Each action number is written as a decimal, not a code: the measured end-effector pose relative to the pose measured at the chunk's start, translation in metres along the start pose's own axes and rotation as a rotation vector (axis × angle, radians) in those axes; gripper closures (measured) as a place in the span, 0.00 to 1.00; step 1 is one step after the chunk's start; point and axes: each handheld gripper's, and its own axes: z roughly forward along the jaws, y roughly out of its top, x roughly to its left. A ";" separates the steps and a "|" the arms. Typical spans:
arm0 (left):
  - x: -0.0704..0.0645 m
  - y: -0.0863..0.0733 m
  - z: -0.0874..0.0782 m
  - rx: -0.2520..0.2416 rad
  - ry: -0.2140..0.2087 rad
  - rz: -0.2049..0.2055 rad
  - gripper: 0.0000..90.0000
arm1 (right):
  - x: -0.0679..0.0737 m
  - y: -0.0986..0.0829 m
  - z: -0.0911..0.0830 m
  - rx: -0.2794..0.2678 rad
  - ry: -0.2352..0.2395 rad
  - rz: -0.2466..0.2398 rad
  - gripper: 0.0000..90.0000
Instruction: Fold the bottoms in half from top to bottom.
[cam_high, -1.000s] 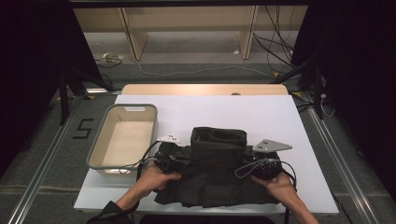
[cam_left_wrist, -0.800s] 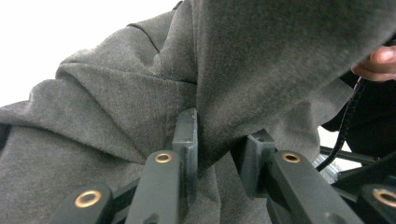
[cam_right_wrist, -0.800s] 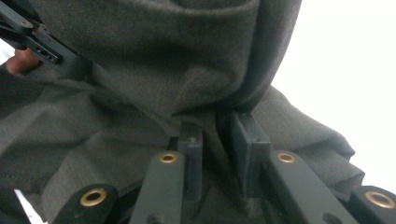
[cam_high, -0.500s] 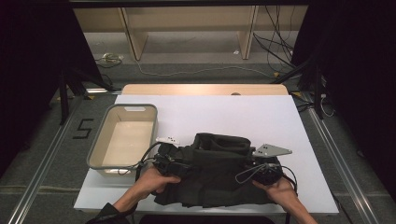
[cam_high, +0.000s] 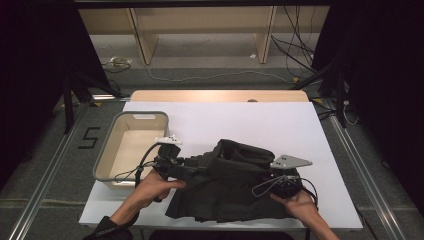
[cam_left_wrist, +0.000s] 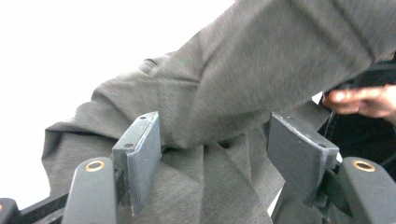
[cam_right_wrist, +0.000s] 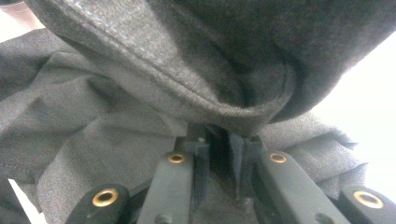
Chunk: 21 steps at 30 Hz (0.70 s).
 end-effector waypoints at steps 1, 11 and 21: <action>0.002 0.002 -0.002 -0.002 0.020 -0.007 0.39 | 0.000 0.000 0.000 -0.002 0.000 0.000 0.90; 0.004 0.029 0.019 -0.029 0.110 -0.075 0.66 | 0.000 0.000 0.000 -0.001 -0.001 0.008 0.90; 0.009 0.031 0.064 0.019 0.100 -0.047 0.86 | 0.001 -0.002 -0.001 -0.001 -0.003 0.002 0.89</action>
